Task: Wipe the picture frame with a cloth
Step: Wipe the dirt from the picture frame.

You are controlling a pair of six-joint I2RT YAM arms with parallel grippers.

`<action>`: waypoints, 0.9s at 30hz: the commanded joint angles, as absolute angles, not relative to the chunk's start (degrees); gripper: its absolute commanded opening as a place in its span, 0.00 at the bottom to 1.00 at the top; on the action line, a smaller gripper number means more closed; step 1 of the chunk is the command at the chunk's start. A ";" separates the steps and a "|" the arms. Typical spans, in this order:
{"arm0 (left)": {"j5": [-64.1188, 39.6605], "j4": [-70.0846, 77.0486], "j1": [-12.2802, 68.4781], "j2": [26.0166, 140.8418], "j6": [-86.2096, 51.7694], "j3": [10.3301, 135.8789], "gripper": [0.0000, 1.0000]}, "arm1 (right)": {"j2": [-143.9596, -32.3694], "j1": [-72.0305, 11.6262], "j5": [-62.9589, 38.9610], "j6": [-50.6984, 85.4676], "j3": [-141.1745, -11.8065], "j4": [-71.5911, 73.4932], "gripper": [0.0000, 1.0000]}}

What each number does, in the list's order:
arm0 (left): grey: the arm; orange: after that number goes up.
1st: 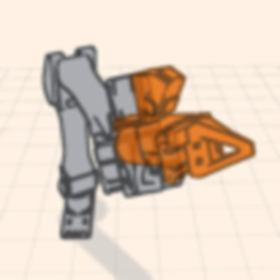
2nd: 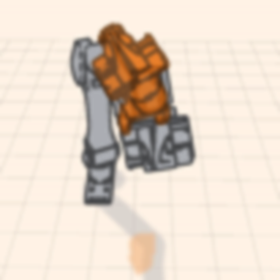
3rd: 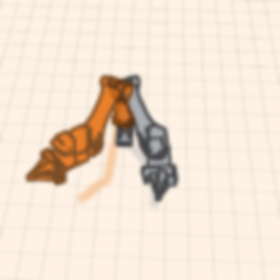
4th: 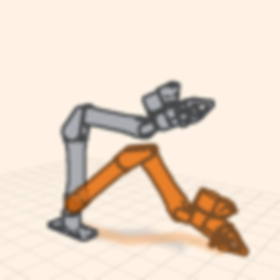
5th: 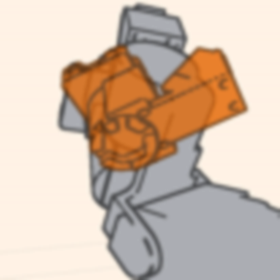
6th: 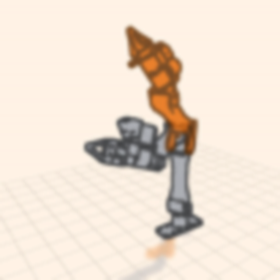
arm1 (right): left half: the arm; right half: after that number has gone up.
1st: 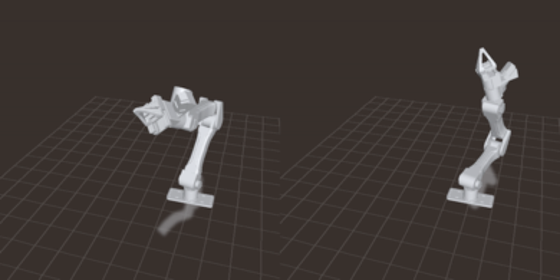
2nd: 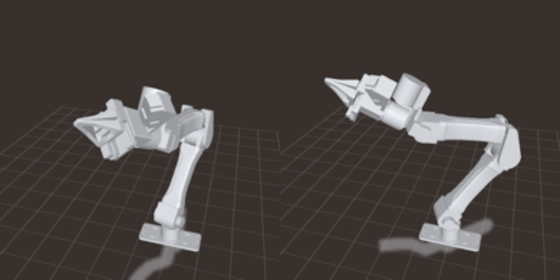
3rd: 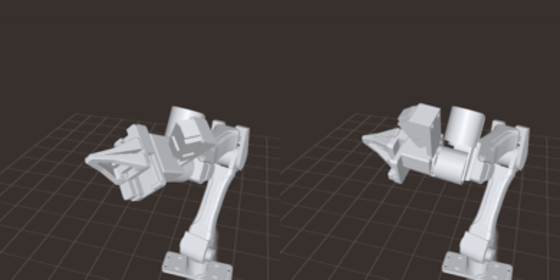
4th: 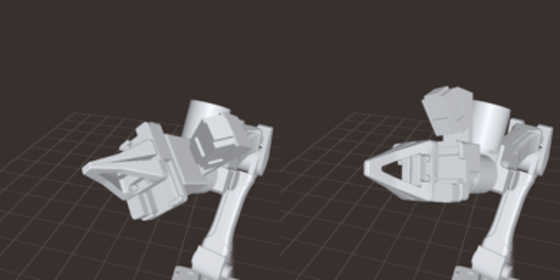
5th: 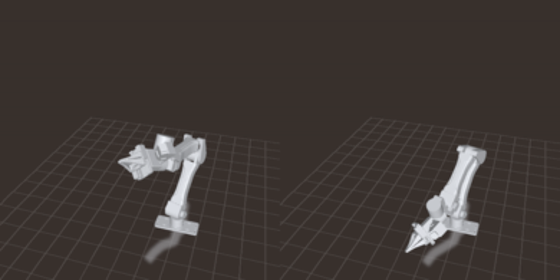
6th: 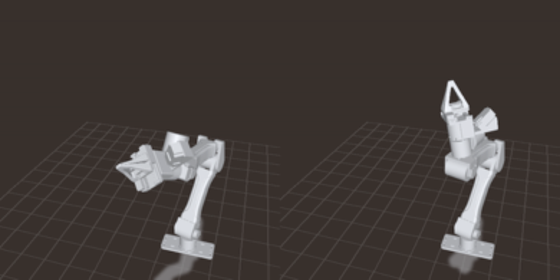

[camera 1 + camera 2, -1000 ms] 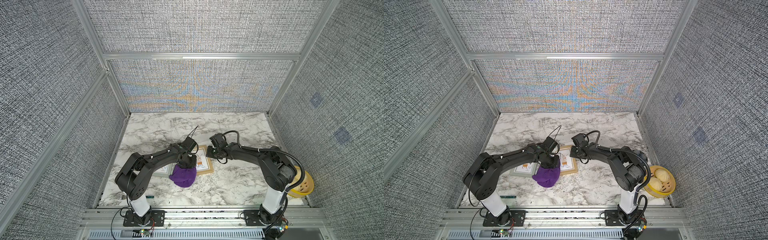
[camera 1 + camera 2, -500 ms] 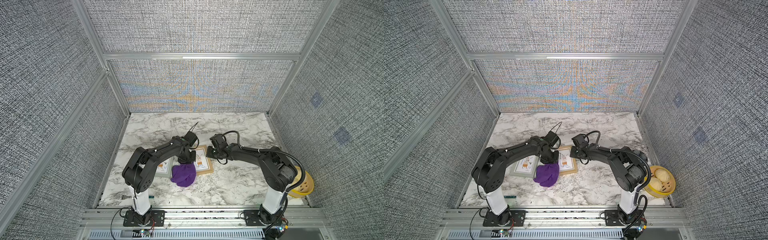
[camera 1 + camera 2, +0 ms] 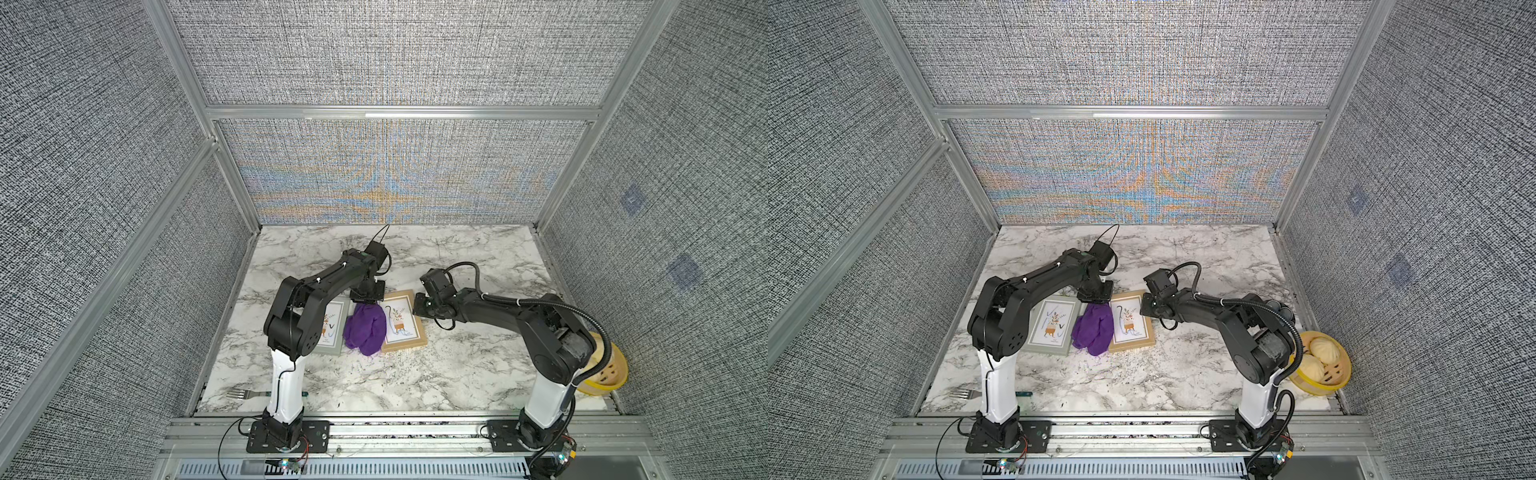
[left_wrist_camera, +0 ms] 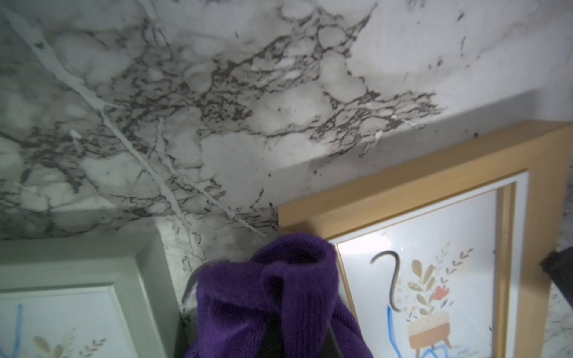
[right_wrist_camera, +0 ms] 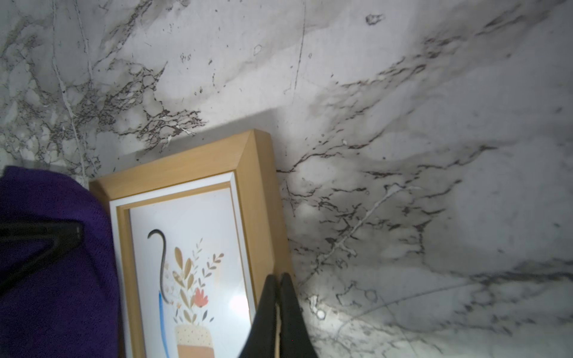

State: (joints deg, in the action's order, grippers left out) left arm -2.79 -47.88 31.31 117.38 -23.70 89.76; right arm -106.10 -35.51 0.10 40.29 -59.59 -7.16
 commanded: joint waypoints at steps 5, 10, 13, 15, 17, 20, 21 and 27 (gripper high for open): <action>-4.69 -43.52 31.43 110.16 -23.87 86.33 0.00 | -107.67 -35.49 3.45 39.99 -57.30 -31.56 0.05; -9.84 -40.50 31.46 110.36 -23.73 85.15 0.00 | -107.80 -35.46 3.26 40.08 -57.31 -31.46 0.05; -10.61 -40.74 31.65 112.29 -24.53 83.83 0.00 | -108.09 -35.37 2.98 40.16 -57.30 -31.55 0.05; -10.65 -40.62 31.85 112.85 -25.15 81.69 0.00 | -108.05 -35.38 2.99 40.33 -57.30 -31.55 0.05; -10.72 -40.94 31.90 113.40 -25.95 79.92 0.00 | -108.11 -35.37 2.99 40.43 -57.30 -31.55 0.05; -11.93 -40.58 32.34 113.09 -26.87 77.11 0.00 | -108.51 -35.29 2.90 40.68 -57.30 -31.55 0.05; -12.36 -40.52 32.74 112.69 -27.20 76.17 0.00 | -108.76 -35.19 2.81 40.86 -57.30 -31.62 0.05; -13.18 -39.49 35.31 107.57 -30.55 68.62 0.00 | -109.45 -35.01 2.47 42.26 -57.30 -31.48 0.05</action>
State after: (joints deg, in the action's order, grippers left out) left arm -11.27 -33.04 34.52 108.25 -27.99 71.77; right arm -106.10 -35.27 -0.30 41.17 -59.37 -7.03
